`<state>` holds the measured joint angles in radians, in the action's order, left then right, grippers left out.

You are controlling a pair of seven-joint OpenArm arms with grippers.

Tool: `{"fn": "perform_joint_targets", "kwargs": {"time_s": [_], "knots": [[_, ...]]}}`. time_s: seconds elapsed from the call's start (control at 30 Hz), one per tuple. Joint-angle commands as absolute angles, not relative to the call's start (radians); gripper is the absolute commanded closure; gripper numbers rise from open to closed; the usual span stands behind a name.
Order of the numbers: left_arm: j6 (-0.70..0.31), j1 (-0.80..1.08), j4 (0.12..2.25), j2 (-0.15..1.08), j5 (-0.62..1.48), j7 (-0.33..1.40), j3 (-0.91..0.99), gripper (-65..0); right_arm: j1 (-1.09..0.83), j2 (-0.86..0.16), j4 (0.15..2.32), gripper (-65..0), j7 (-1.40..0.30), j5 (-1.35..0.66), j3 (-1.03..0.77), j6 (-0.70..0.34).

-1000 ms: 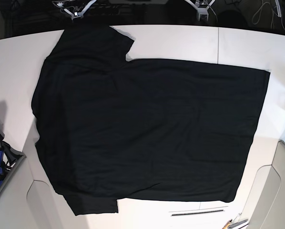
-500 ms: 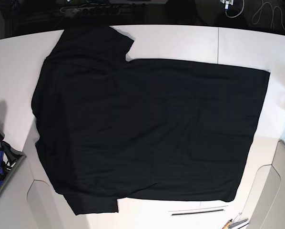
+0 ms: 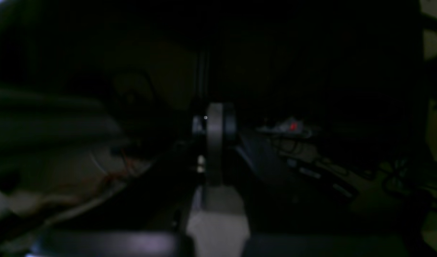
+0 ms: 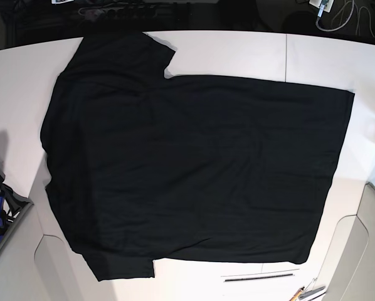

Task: Fold the T-shirt properly
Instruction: 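Lower both grippers toward the shirt's shoulder corners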

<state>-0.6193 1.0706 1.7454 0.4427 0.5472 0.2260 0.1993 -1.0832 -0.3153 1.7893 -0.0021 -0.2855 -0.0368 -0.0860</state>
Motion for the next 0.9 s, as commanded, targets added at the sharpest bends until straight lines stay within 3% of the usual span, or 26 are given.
{"fn": "perform_joint_targets", "kwargs": {"time_s": [0.0,0.3,0.57,0.77,0.87], "knots": [[-0.662,1.081,1.787,0.449,0.592,0.243,0.237,0.0,-1.11,-0.321,1.828,0.0,0.007,-0.309,-0.063,-0.094],[-0.698,1.074,1.87,0.449,0.865,0.342,0.472,0.0,-1.034,-0.31,1.964,0.0,-0.072,-0.571,-0.242,-0.17],[-0.698,0.976,1.87,0.445,0.972,0.486,0.511,0.0,-0.805,-0.194,1.961,0.0,-0.245,-0.797,-0.414,-0.27],[-0.698,0.908,1.87,0.422,0.984,0.502,0.511,0.0,-0.693,-0.151,1.958,0.0,-0.252,-0.805,-0.502,-0.264],[-0.698,0.877,1.87,0.416,0.984,0.529,0.511,0.0,-0.665,-0.152,1.958,0.0,-0.252,-0.681,-0.51,-0.211]]}}
